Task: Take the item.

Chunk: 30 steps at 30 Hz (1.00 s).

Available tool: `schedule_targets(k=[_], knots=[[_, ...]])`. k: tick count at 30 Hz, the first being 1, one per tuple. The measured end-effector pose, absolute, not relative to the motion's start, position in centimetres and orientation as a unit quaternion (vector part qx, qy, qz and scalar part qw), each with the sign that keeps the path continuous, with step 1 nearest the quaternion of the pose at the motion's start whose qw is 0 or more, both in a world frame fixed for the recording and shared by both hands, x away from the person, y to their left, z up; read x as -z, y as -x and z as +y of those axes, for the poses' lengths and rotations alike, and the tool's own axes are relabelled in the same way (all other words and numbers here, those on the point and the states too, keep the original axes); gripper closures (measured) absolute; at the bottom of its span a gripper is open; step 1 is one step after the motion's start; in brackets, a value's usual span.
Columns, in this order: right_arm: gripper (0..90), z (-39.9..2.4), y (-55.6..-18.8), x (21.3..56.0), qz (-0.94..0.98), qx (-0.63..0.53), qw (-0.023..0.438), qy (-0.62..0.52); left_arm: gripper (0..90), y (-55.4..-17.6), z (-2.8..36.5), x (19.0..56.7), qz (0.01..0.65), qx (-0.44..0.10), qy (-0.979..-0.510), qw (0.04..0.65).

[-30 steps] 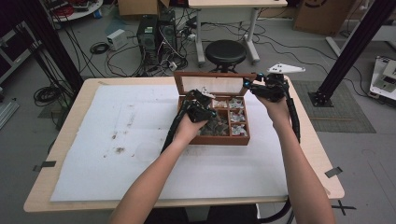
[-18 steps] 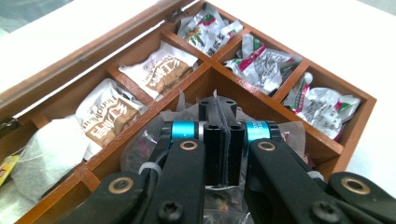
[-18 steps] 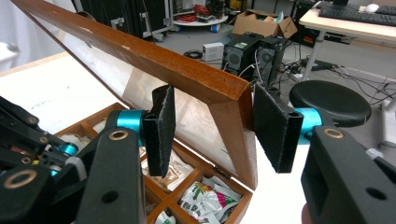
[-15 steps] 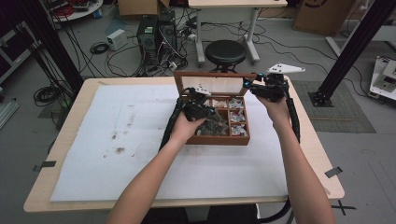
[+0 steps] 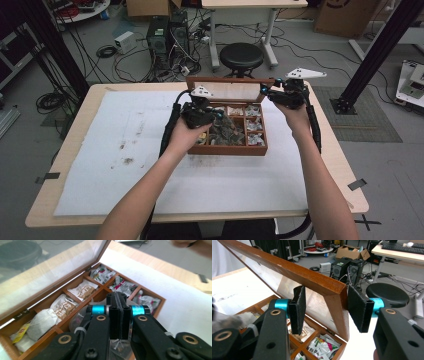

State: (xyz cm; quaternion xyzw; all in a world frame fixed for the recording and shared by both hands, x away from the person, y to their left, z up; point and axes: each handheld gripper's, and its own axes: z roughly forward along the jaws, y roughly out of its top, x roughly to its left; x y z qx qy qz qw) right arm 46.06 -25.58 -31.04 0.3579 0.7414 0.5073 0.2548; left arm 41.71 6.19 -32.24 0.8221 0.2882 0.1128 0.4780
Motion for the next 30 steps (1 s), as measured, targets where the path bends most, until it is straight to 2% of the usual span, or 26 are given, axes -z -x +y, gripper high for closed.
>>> schedule_targets(k=[15,30], knots=[[51.2,-25.4,-46.0,31.0,0.741,-0.504,0.258,-0.360,89.3,-38.9,11.8,29.3,0.258,-0.114,-0.806,0.520],[51.2,-25.4,-46.0,31.0,0.740,-0.505,0.259,-0.361,89.3,-36.6,16.9,28.7,0.254,-0.124,-0.799,0.531]])
